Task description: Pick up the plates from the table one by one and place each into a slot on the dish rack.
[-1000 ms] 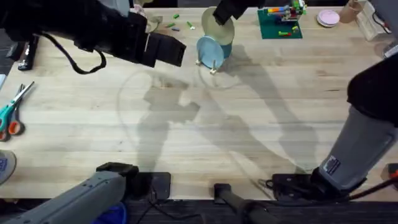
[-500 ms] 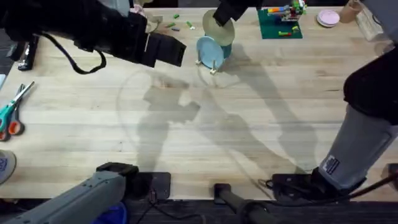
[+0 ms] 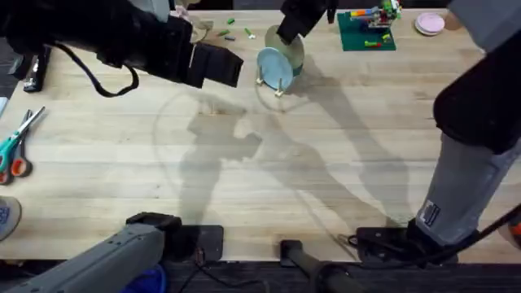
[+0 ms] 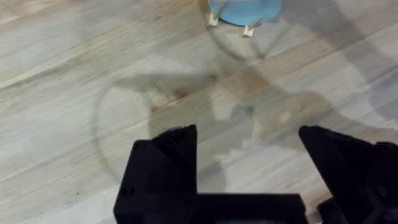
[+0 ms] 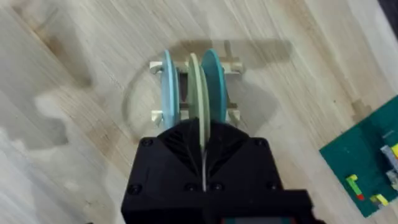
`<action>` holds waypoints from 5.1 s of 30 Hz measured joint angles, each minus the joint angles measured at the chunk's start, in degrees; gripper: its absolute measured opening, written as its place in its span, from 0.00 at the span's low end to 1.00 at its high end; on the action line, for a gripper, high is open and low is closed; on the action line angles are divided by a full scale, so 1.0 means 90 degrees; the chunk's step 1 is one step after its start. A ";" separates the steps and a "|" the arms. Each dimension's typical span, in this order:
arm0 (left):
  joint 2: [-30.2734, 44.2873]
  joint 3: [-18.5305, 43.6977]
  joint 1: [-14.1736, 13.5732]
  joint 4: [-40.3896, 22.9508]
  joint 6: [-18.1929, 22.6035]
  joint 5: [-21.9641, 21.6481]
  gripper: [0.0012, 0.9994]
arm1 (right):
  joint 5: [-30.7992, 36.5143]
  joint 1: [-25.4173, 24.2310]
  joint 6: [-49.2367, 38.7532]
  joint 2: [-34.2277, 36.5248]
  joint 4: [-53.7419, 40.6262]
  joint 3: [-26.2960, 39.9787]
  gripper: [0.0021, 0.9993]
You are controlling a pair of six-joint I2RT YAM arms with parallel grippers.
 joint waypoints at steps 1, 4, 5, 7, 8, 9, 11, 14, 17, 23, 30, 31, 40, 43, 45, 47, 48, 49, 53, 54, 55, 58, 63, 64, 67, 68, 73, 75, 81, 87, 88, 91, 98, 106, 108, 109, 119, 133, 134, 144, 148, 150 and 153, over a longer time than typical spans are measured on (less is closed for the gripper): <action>0.0000 0.0000 0.0000 0.0000 0.0000 0.0000 1.00 | -0.0002 0.0002 -0.0002 0.0031 -0.0002 0.0000 0.03; 0.0000 0.0000 0.0000 0.0000 0.0000 0.0000 1.00 | -0.0019 0.0034 0.0000 0.0095 0.0002 0.0000 0.03; 0.0000 0.0000 0.0000 0.0000 0.0000 -0.0002 1.00 | -0.0017 0.0048 -0.0002 0.0100 -0.0002 0.0000 0.03; 0.0000 0.0000 0.0000 0.0002 0.0000 0.0000 1.00 | -0.0019 0.0068 0.0000 0.0100 0.0002 0.0000 0.03; 0.0000 0.0000 0.0000 0.0000 0.0000 -0.0002 1.00 | -0.0017 0.0076 0.0000 0.0100 0.0007 0.0000 0.03; 0.0000 0.0000 0.0000 0.0000 0.0000 -0.0002 1.00 | -0.0017 0.0082 -0.0001 0.0100 0.0005 0.0000 0.03; 0.0000 0.0000 0.0000 0.0000 0.0000 -0.0002 1.00 | -0.0017 0.0085 0.0000 0.0100 0.0007 0.0000 0.03; 0.0000 0.0000 0.0000 0.0000 0.0000 -0.0002 1.00 | -0.0017 0.0085 0.0000 0.0105 0.0012 0.0000 0.03; 0.0000 0.0000 0.0000 0.0000 0.0000 -0.0002 1.00 | -0.0019 0.0083 0.0000 0.0117 0.0012 0.0000 0.03; 0.0000 0.0000 0.0000 0.0000 0.0000 -0.0002 0.99 | -0.0017 0.0085 0.0000 0.0131 0.0017 0.0000 0.03; 0.0000 0.0000 0.0000 0.0000 0.0000 -0.0002 1.00 | -0.0019 0.0085 -0.0002 0.0131 0.0017 0.0000 0.03; 0.0000 0.0000 0.0000 0.0000 0.0000 -0.0002 1.00 | -0.0017 0.0085 0.0000 0.0129 0.0018 0.0000 0.03; 0.0000 0.0000 0.0000 0.0000 0.0000 -0.0002 1.00 | -0.0017 0.0085 0.0000 0.0129 0.0022 -0.0019 0.03; 0.0000 0.0000 0.0000 0.0000 0.0000 -0.0002 1.00 | -0.0019 0.0085 -0.0002 0.0129 0.0038 -0.0027 0.03; 0.0000 0.0000 0.0000 0.0000 0.0000 -0.0002 1.00 | -0.0019 0.0088 -0.0002 0.0131 0.0041 -0.0029 0.03; 0.0000 0.0000 0.0000 0.0000 0.0000 -0.0002 1.00 | -0.0019 0.0094 0.0000 0.0143 0.0043 -0.0029 0.03; 0.0000 0.0000 0.0000 0.0000 0.0000 -0.0002 1.00 | -0.0019 0.0097 -0.0002 0.0161 0.0044 -0.0032 0.03; 0.0000 0.0000 0.0000 0.0000 0.0000 -0.0002 1.00 | -0.0018 0.0097 0.0000 0.0183 0.0047 -0.0032 0.03; 0.0000 0.0000 0.0000 -0.0005 0.0000 -0.0002 1.00 | -0.0018 0.0100 0.0000 0.0298 0.0057 -0.0032 0.03; 0.0000 0.0000 0.0000 -0.0005 0.0000 -0.0002 1.00 | -0.0017 0.0100 0.0000 0.0297 0.0056 -0.0032 0.03; 0.0000 0.0000 0.0000 -0.0005 0.0000 -0.0002 1.00 | -0.0019 0.0102 0.0000 0.0297 0.0056 -0.0032 0.03; 0.0000 0.0000 0.0000 -0.0007 0.0000 -0.0002 1.00 | -0.0017 0.0104 0.0000 0.0297 0.0056 -0.0031 0.03; 0.0000 0.0000 0.0000 -0.0005 0.0001 -0.0002 0.99 | -0.0018 0.0107 0.0000 0.0297 0.0056 -0.0032 0.03; 0.0000 0.0000 0.0000 -0.0007 0.0000 -0.0002 1.00 | -0.0017 0.0107 0.0000 0.0297 0.0056 -0.0032 0.03; 0.0000 0.0000 0.0000 -0.0007 0.0000 -0.0002 1.00 | -0.0018 0.0107 0.0000 0.0297 0.0055 -0.0030 0.03; 0.0000 0.0000 0.0000 -0.0007 0.0000 -0.0002 1.00 | -0.0019 0.0107 0.0000 0.0299 0.0056 -0.0032 0.03; 0.0000 0.0000 0.0000 -0.0006 0.0000 -0.0002 1.00 | -0.0021 0.0107 -0.0001 0.0297 0.0060 -0.0032 0.12; 0.0000 0.0000 0.0000 -0.0007 0.0000 -0.0002 1.00 | -0.0025 0.0109 0.0002 0.0297 0.0058 -0.0032 0.16; 0.0000 0.0000 0.0000 -0.0007 0.0000 -0.0002 1.00 | -0.0039 0.0119 0.0000 0.0297 0.0058 -0.0032 0.17; 0.0000 0.0000 0.0000 -0.0007 0.0002 -0.0002 0.99 | -0.0039 0.0119 0.0000 0.0297 0.0061 -0.0032 0.15; 0.0000 0.0000 0.0000 -0.0007 0.0000 -0.0002 1.00 | -0.0036 0.0119 0.0000 0.0299 0.0063 -0.0032 0.14; 0.0000 0.0000 0.0000 -0.0007 0.0000 -0.0002 1.00 | -0.0036 0.0119 0.0000 0.0297 0.0061 -0.0032 0.13; 0.0000 0.0000 0.0000 -0.0007 0.0000 -0.0002 1.00 | -0.0036 0.0119 0.0000 0.0294 0.0018 -0.0032 0.13; 0.0000 0.0000 0.0000 -0.0007 0.0000 -0.0002 1.00 | -0.0034 0.0119 0.0000 -0.0121 -0.0132 -0.0036 0.18; 0.0000 0.0000 0.0000 -0.0006 0.0000 -0.0002 1.00 | -0.0036 0.0119 0.0002 -0.0368 -0.0151 -0.0036 0.19; 0.0000 0.0000 0.0000 -0.0007 0.0000 -0.0002 1.00 | -0.0036 0.0119 0.0000 -0.0490 -0.0152 -0.0036 0.20; 0.0000 0.0000 0.0000 -0.0005 0.0000 -0.0002 1.00 | -0.0036 0.0111 0.0000 -0.1281 -0.0485 -0.0036 0.25; 0.0000 0.0000 0.0000 0.0117 0.0000 -0.0002 1.00 | -0.0391 -0.0470 0.0148 -0.1287 -0.1258 -0.0036 0.99; 0.0000 0.0000 0.0000 0.0117 0.0000 -0.0002 1.00 | -0.0421 -0.0490 0.0148 -0.1287 -0.1260 -0.0036 0.99; 0.0000 0.0000 0.0000 0.0117 0.0000 -0.0003 1.00 | -0.0523 -0.0500 0.0165 -0.2295 -0.0661 -0.1332 0.99; 0.0000 0.0000 0.0000 0.0105 0.0000 -0.0002 1.00 | -0.0526 -0.0500 0.0168 -0.3079 -0.0202 -0.2209 0.99; 0.0000 0.0000 0.0000 0.0072 0.0000 -0.0002 1.00 | -0.0525 -0.0500 0.0182 -0.3487 0.0027 -0.2692 0.99; 0.0000 0.0000 0.0000 0.0023 0.0000 -0.0002 0.99 | -0.0527 -0.0500 0.0311 -0.4053 0.0306 -0.3347 0.99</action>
